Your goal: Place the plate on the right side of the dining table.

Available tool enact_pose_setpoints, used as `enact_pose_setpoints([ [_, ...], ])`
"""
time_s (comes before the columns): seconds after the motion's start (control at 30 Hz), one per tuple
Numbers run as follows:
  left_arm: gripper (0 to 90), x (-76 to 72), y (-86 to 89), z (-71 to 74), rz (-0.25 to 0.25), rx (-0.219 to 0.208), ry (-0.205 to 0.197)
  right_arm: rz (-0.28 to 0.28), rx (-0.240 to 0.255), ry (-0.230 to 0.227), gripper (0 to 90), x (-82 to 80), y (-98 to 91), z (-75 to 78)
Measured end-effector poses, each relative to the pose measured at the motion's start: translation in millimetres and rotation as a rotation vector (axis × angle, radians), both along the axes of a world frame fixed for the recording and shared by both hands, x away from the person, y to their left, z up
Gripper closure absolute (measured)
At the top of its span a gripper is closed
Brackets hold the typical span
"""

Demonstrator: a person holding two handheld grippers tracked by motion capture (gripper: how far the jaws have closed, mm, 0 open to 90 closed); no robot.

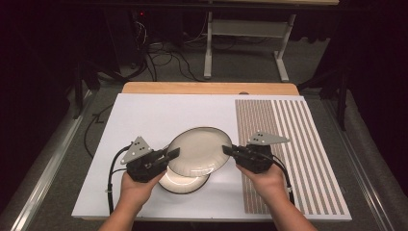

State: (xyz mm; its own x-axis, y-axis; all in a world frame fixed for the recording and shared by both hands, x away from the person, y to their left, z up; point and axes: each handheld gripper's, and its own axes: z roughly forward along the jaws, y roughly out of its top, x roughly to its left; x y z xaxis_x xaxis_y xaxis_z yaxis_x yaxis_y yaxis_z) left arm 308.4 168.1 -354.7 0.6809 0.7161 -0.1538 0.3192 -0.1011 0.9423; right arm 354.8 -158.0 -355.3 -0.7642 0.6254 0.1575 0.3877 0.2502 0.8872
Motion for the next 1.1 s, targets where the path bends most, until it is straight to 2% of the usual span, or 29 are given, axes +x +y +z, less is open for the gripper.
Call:
enact_pose_setpoints([
  [0.43,80.1,24.2,-57.9,6.4,-0.078,0.002,0.007,-0.092,-0.009,-0.023,85.5,-6.0,-60.1,11.8],
  [0.77,79.8,44.2,-102.4,7.6,-0.134,0.026,0.004,-0.168,-0.006,-0.018,85.5,-9.3,-102.9,10.9],
  [0.8,79.8,44.2,-102.4,7.6,-0.134,0.026,0.004,-0.168,-0.006,-0.018,85.5,-9.3,-102.9,10.9],
  [0.83,79.8,48.0,-112.2,7.2,-0.145,0.025,0.004,-0.184,-0.008,-0.016,85.5,-10.2,-111.9,10.5],
  [0.87,79.7,48.0,-112.2,7.2,-0.145,0.025,0.004,-0.184,-0.008,-0.016,85.5,-10.2,-111.9,10.5],
  [1.03,79.5,59.7,-139.8,2.9,-0.176,0.033,0.014,-0.235,-0.009,-0.01,85.4,-12.3,-137.4,6.3],
  [1.1,79.5,61.6,-144.1,1.8,-0.181,0.036,0.018,-0.242,-0.01,-0.007,85.4,-12.2,-141.5,5.0],
])
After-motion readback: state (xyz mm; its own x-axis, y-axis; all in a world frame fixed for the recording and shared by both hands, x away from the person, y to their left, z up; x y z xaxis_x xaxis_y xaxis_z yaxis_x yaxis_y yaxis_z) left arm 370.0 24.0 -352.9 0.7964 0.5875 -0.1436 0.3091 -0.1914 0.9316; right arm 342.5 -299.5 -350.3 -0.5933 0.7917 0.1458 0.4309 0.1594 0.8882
